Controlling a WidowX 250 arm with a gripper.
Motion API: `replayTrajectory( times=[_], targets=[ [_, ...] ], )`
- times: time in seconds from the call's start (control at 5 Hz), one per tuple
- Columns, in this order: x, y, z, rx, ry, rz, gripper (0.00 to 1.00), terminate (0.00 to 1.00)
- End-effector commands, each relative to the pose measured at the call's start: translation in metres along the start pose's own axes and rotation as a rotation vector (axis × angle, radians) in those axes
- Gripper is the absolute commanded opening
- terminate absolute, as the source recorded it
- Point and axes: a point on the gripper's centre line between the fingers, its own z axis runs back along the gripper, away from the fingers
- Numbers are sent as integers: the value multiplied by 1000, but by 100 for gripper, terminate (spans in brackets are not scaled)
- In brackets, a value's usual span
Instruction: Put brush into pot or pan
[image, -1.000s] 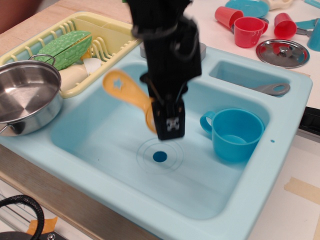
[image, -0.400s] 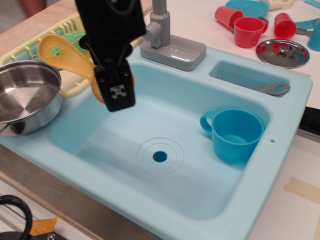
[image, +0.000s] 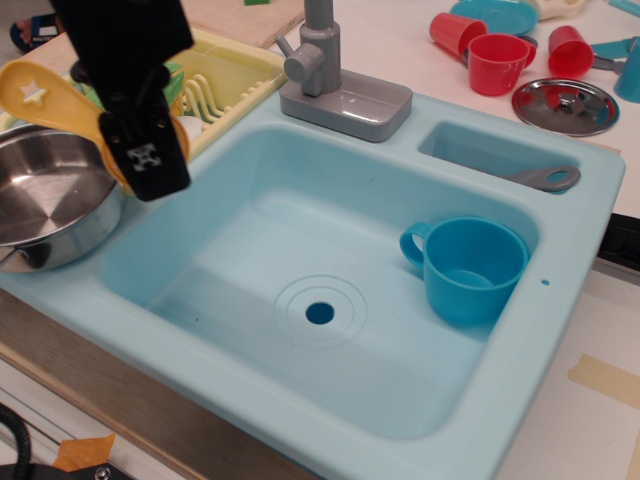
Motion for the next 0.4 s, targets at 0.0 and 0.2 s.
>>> replayTrajectory(
  times=[0.0, 0.2],
  targets=[
    [-21, 16, 11, 28, -18, 25, 0, 0],
    [-35, 20, 14, 41, -33, 37, 0, 100]
  ],
)
